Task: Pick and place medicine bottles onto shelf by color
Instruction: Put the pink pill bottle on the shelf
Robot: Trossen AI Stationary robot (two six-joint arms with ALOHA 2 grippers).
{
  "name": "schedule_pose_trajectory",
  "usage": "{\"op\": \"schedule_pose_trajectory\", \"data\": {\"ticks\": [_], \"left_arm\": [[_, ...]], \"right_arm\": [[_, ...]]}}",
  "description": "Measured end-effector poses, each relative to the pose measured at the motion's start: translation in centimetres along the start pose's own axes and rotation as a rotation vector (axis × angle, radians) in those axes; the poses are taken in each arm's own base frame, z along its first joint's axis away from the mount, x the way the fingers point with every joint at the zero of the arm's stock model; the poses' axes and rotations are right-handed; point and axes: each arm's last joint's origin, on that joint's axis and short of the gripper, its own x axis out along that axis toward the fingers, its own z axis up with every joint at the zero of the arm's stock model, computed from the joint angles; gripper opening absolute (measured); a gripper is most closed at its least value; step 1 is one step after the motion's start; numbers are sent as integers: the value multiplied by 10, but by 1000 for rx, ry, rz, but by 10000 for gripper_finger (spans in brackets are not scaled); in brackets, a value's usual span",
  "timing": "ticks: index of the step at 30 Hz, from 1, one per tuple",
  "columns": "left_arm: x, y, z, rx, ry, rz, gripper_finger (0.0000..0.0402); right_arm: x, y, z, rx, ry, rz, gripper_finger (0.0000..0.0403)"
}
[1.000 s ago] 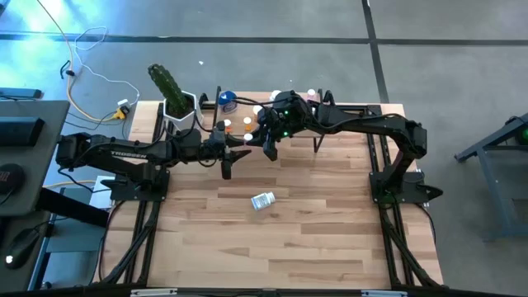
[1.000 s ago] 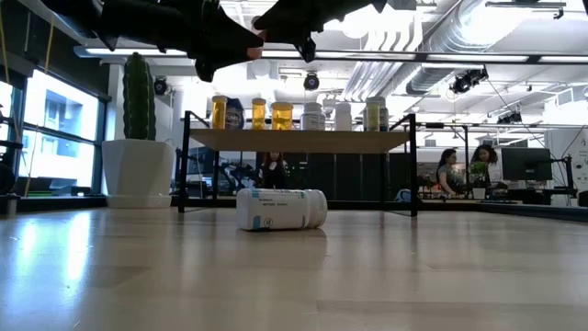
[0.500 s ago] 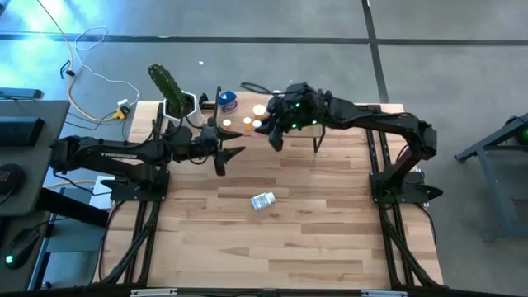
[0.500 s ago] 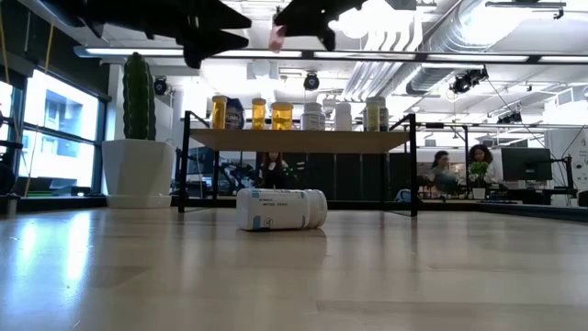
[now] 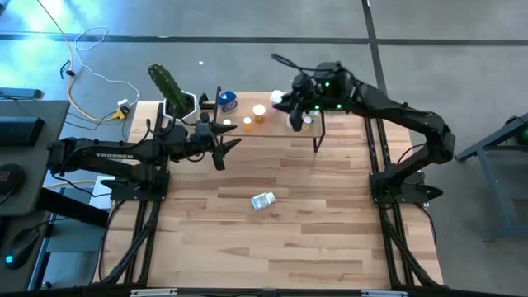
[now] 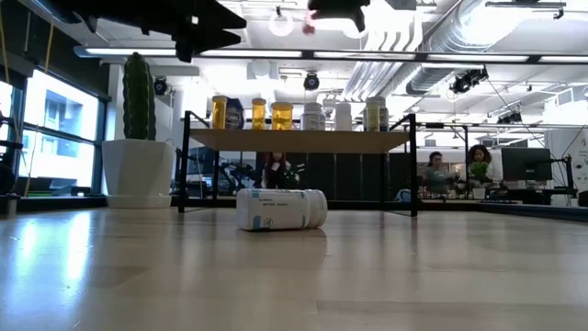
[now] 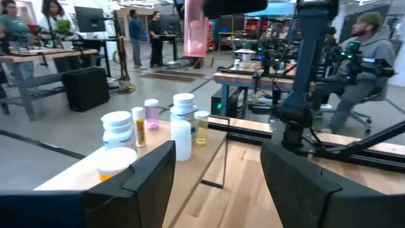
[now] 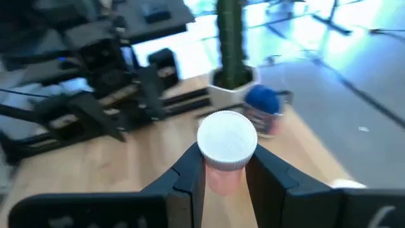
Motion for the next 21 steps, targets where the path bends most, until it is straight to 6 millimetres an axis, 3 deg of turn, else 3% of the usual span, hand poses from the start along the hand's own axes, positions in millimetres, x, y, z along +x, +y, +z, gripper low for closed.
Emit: {"op": "schedule_pose_trajectory", "data": {"ticks": [4, 12, 21], "left_arm": [[0, 1, 0, 0, 0, 20, 223], [0, 2, 0, 0, -1, 70, 223], [0, 3, 0, 1, 2, 89, 223]], "right_arm": [[-11, -13, -5, -5, 66, -105, 81], [15, -28, -45, 76, 87, -78, 81], [37, -13, -76, 19, 56, -88, 81]]}}
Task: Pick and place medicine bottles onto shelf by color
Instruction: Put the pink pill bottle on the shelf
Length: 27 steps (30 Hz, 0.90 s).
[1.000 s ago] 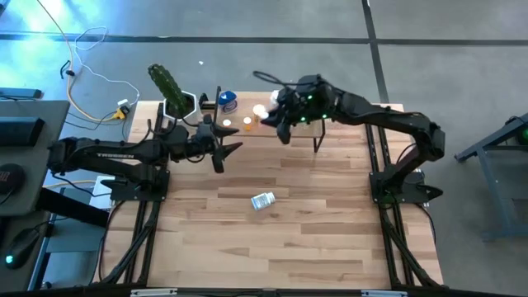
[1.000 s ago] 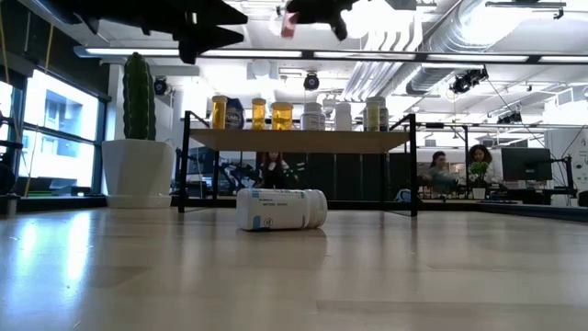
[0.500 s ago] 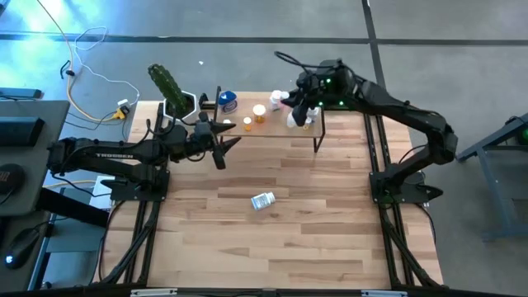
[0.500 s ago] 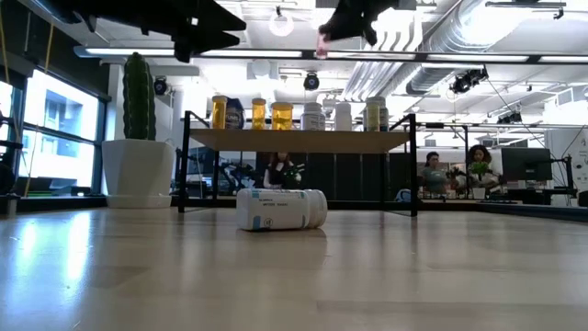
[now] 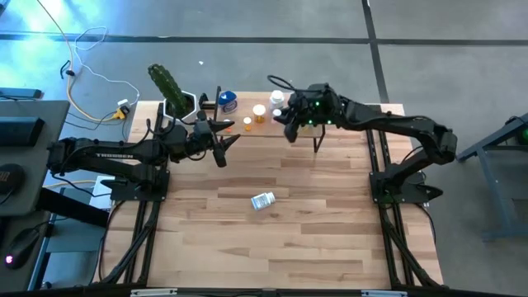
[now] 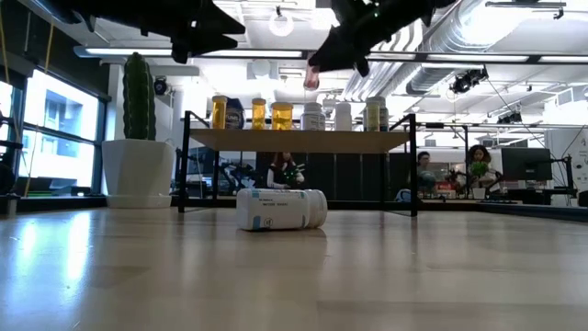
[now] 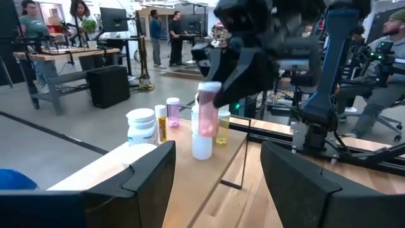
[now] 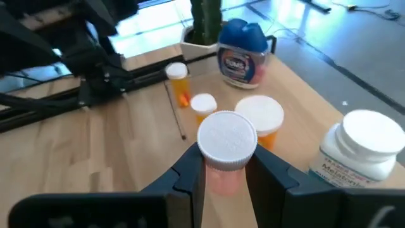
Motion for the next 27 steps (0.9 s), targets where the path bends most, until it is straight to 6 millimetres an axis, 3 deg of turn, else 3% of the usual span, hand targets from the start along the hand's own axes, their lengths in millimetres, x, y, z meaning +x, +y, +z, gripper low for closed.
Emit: {"op": "schedule_pose_trajectory", "data": {"ticks": [5, 17, 27], "left_arm": [[0, 0, -1, 2, 5, -1, 223], [0, 0, -2, 6, 19, -4, 223], [0, 0, -3, 7, 25, -4, 223]], "right_arm": [[8, 6, -20, -22, 24, -54, 81], [31, 23, -40, -82, 76, -142, 81], [41, 18, -48, -109, 112, -217, 81]]}}
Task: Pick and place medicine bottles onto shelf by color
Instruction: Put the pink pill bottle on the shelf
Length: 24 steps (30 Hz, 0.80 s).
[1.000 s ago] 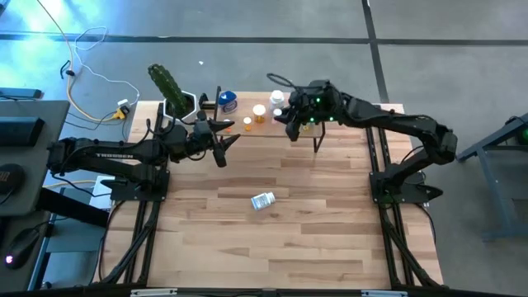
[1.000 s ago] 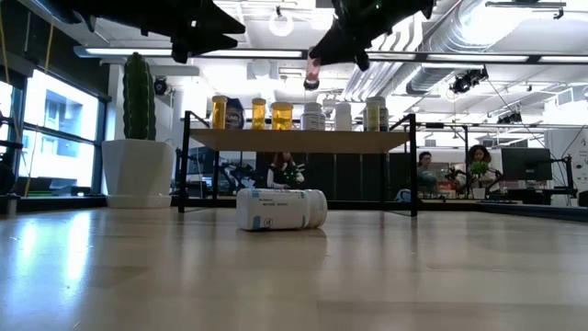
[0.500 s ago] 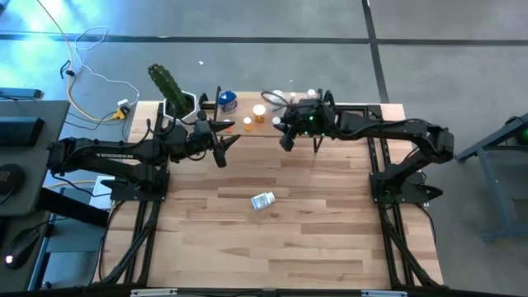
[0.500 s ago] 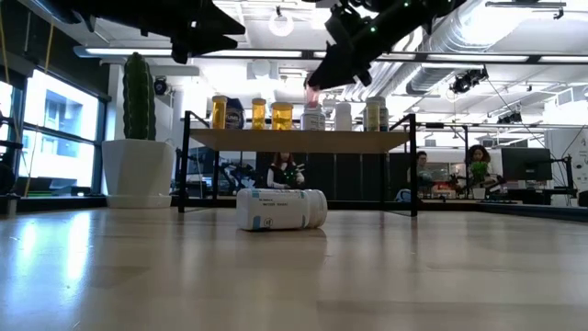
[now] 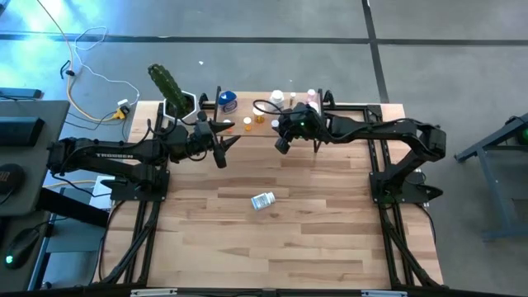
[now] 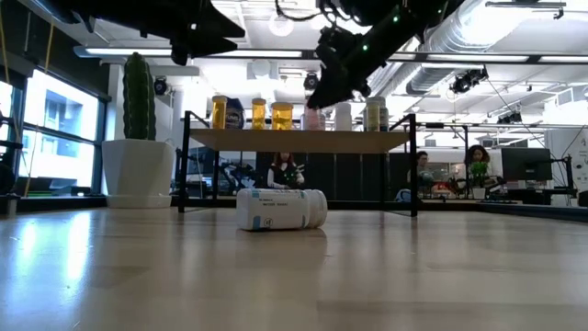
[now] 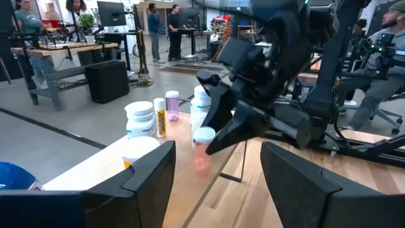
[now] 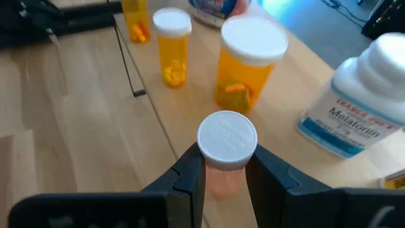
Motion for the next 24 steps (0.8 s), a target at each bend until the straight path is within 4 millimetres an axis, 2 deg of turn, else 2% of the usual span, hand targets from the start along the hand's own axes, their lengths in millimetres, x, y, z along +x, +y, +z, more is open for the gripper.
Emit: {"op": "schedule_pose_trajectory", "data": {"ticks": [4, 18, 24], "left_arm": [[0, 0, 0, 1, 2, 0, 223], [0, 0, -3, 9, 27, 0, 223], [0, 0, -3, 8, 27, 0, 223]], "right_arm": [[7, 2, -4, -6, 19, -1, 81], [8, 1, -5, 17, 25, -38, 82], [8, 0, -6, 41, 33, -39, 124]]}}
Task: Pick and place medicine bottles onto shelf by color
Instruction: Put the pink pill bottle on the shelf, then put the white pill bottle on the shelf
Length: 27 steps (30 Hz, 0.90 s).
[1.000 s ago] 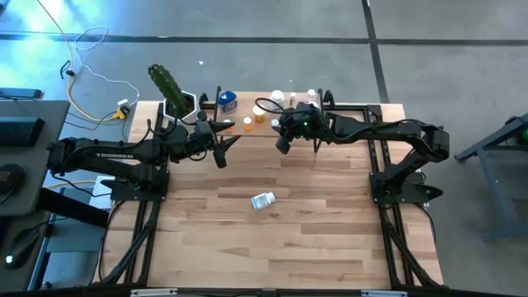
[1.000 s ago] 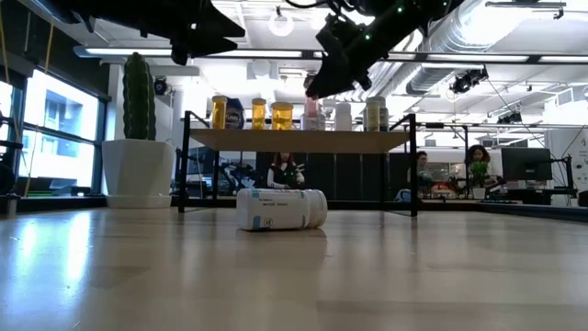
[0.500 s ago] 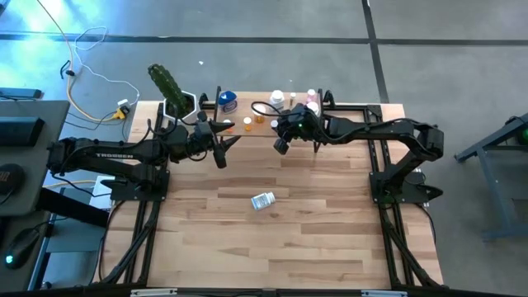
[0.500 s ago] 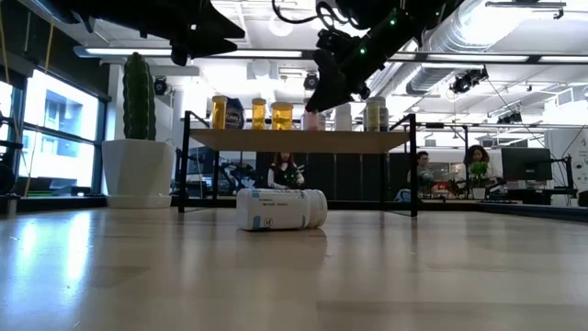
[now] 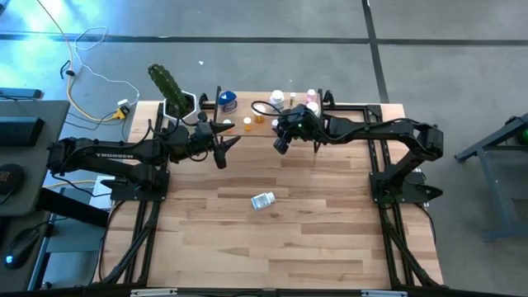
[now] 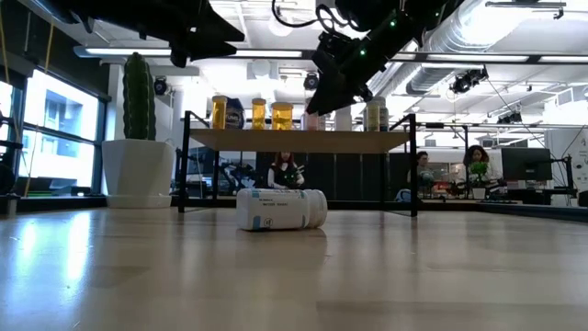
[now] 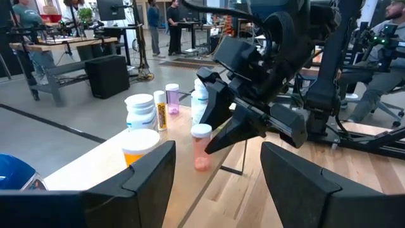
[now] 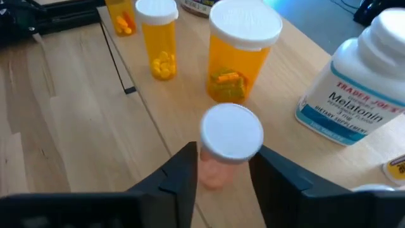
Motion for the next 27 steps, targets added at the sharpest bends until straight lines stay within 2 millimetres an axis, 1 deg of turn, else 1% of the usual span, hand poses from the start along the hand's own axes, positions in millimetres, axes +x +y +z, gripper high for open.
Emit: {"op": "schedule_pose_trajectory", "data": {"ticks": [4, 8, 15, 24, 27], "left_arm": [[0, 0, -1, 2, 5, 0, 223], [0, 0, -2, 5, 18, 0, 223], [0, 0, -2, 7, 24, 0, 223], [0, 0, -6, 17, 57, -3, 223], [-2, -2, -7, 10, 71, -46, 223]], "right_arm": [[1, 0, 0, 10, -2, -1, 159], [1, 0, 1, 12, -12, -1, 177], [0, 0, 4, 19, -43, 2, 181], [-12, -3, 30, 16, -50, -17, 181], [-17, -3, 38, 15, -43, -18, 181]]}}
